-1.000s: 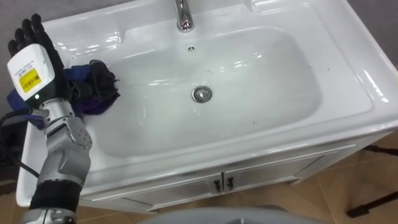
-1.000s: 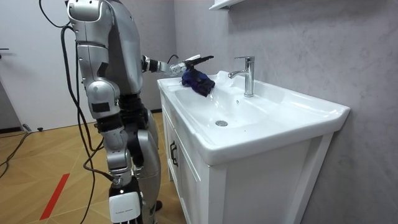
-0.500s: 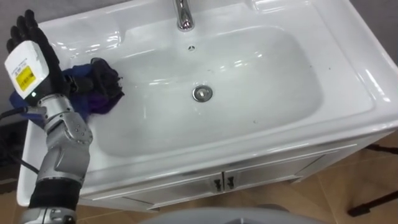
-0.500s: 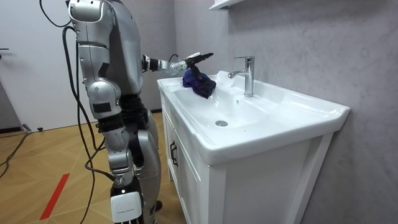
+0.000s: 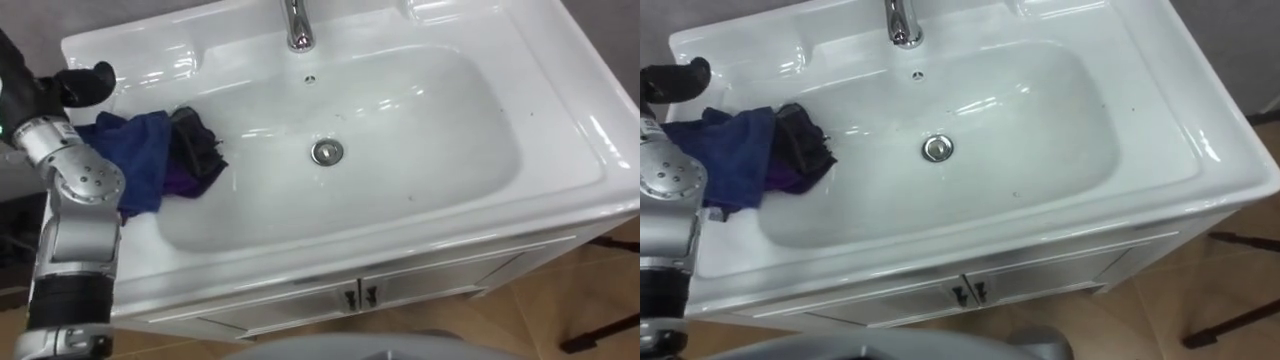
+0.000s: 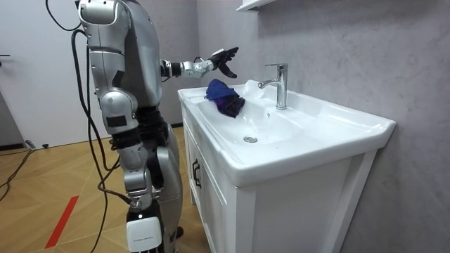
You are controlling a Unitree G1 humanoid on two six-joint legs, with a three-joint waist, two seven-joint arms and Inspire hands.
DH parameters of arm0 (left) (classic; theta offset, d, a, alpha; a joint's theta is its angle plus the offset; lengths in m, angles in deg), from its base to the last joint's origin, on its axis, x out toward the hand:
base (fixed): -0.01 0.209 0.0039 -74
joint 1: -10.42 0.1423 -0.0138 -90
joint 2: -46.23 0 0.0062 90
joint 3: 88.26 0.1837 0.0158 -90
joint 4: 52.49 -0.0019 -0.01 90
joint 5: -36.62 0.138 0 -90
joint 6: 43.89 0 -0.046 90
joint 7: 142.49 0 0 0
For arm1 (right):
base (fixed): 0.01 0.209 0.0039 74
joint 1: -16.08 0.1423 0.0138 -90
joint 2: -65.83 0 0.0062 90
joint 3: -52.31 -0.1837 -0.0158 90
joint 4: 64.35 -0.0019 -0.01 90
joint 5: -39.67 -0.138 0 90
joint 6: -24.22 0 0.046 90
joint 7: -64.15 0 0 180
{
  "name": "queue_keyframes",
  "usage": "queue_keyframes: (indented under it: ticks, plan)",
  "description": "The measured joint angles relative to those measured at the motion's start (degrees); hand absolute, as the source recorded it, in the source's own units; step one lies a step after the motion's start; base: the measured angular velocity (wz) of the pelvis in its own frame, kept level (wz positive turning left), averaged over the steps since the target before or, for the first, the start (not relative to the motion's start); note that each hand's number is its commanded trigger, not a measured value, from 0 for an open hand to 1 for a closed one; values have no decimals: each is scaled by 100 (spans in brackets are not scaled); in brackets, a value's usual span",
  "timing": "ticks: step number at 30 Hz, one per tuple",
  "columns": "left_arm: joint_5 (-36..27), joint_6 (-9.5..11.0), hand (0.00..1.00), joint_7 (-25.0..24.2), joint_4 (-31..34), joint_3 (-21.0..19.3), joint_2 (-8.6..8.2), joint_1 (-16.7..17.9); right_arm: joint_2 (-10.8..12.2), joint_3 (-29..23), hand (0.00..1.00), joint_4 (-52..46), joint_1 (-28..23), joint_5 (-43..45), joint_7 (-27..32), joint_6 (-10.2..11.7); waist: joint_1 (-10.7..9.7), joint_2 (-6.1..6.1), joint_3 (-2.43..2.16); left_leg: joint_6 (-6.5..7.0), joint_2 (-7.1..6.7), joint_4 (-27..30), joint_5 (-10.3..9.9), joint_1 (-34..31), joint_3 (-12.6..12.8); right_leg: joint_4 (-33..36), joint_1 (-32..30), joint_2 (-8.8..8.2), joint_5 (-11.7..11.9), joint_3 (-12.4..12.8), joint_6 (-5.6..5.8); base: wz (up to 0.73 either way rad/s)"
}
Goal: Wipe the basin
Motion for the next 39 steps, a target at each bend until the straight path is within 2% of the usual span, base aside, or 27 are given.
queue_keyframes:
  ticks: [5,7,11,15,17,19,21,22,23,25,28,31,34,35,38,39]
  plan:
    - [9,0,0,108,3,-204,465,-192,-33,-204,0,-87,-15,-2,-6,-6,19,15,-16,-4,0,-1,-5,-2,-17,0,-1,3,0,12,-1,0]
    - [7,0,0,185,13,-273,550,-233,-49,-202,0,-85,-76,-1,-7,-6,51,39,-36,-3,-1,0,-5,8,-26,7,12,2,0,16,-1,0]
    - [81,-3,0,225,14,-495,551,-298,-53,-298,0,-80,-177,11,-41,-12,143,77,-50,-3,-1,10,-4,18,-38,20,17,1,-1,11,-3,0]
    - [-16,-28,0,220,8,-659,566,-295,-68,-385,0,-69,-250,27,-57,-27,263,116,-32,-3,-6,14,-5,7,-48,18,49,-6,-1,-11,-2,2]
    - [-59,-53,0,217,-47,-721,579,-258,-92,-385,0,-72,-284,38,-31,-76,346,176,-9,0,-16,18,-13,1,-110,-1,68,-8,-3,-26,-1,7]
    - [-56,-79,0,214,-223,-821,599,-222,-101,-385,0,-83,-329,88,6,-74,403,238,-23,-1,-20,23,-13,-8,-157,0,82,-10,-12,-60,-2,12]
    - [-52,-84,0,212,-357,-981,623,-91,-108,-402,0,-90,-367,181,11,-71,469,292,-56,-3,-21,24,-13,-5,-186,14,84,-11,-34,-83,-9,7]
    - [-55,-79,0,212,-548,-1092,685,-22,-113,-459,0,-119,-398,228,9,-71,519,312,-68,-5,-22,21,-11,-1,-183,29,82,-12,-51,-99,-13,6]
    - [-58,-89,0,213,-826,-1170,777,19,-127,-507,0,-199,-461,250,8,-71,583,320,-74,-6,-23,22,-11,3,-190,50,80,-16,-72,-114,-17,7]
    - [-52,-105,0,217,-1112,-1366,818,177,-155,-557,0,-243,-501,252,9,-68,602,326,-79,-6,-49,23,-11,3,-256,116,82,-49,-132,-183,-10,15]
    - [-45,-110,0,195,-1426,-1597,895,824,-167,-596,0,-407,-568,254,4,-57,710,320,-87,-13,-55,25,-15,-3,-311,151,66,-61,-181,-227,-16,9]
    - [-49,-124,0,193,-1763,-1770,894,1250,-169,-613,0,-494,-688,424,-3,-61,911,291,-107,-14,-65,43,-15,-24,-399,132,49,-79,-196,-343,-19,19]
    - [-72,-142,0,196,-1962,-1951,894,1598,-201,-620,0,-624,-798,508,-7,-74,1005,241,-100,-14,-98,47,-15,-39,-539,87,113,-107,-217,-484,3,24]
    - [-102,-142,0,204,-2056,-2009,892,1630,-208,-620,0,-693,-853,509,-13,-74,1095,215,-105,-13,-107,43,-15,-30,-565,94,128,-118,-225,-510,6,14]
    - [-99,-128,0,302,-2640,-2061,847,1743,-216,-608,0,-735,-821,636,-75,-67,1160,178,-86,-12,-122,30,-16,-43,-614,103,129,-134,-239,-547,14,8]
    - [-115,-133,0,317,-2792,-2057,819,1767,-217,-592,0,-733,-807,632,-79,-71,1166,190,-95,-12,-125,31,-16,-47,-623,104,128,-134,-239,-546,14,0]
